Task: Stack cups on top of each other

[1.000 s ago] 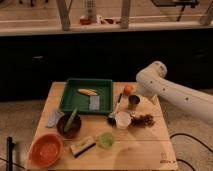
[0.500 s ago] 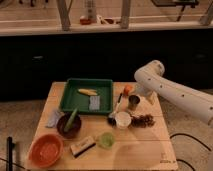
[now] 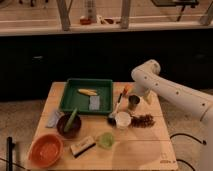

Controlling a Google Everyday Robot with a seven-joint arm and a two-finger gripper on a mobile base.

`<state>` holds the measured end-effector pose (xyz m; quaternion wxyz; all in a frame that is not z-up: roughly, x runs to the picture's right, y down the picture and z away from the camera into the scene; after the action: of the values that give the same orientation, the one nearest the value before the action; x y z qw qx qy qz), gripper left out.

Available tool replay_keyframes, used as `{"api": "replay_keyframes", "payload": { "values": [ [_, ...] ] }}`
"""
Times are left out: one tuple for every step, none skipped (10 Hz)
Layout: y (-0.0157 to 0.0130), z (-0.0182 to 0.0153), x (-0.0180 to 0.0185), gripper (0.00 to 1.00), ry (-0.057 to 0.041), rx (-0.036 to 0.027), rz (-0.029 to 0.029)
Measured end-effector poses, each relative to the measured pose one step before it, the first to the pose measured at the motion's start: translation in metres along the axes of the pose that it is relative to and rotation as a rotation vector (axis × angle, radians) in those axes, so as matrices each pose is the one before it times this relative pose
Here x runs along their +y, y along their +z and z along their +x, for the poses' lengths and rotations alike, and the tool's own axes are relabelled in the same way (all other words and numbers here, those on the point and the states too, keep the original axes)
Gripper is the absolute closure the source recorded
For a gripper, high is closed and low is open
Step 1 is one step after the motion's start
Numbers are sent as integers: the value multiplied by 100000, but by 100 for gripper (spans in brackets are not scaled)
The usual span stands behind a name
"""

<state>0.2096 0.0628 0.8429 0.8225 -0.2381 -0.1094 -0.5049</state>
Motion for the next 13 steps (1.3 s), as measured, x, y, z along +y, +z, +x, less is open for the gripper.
{"api": "replay_keyframes", "payload": {
  "values": [
    [377,2,-64,20,-408,-1160,-196],
    [167,56,-124,20,-404,-541,-15],
    [305,-49,-180,20,-452,-1043,-45],
    [245,83,-158,20,-422,-585,-116],
    [370,24,-39,20,-179,-1159,-152],
    [266,65,14,20,-136,-565,-154],
    [206,115,-49,20,-114,-571,-65],
    [358,98,-30,21,-169,-856,-224],
    [231,141,29,27,-74,-345,-204],
    [173,21,28,35,60,-542,-38],
    [249,95,65,47,101,-589,-136],
    [111,19,-118,55,-17,-427,215],
    [152,38,104,63,16,-316,-326]
  ]
}}
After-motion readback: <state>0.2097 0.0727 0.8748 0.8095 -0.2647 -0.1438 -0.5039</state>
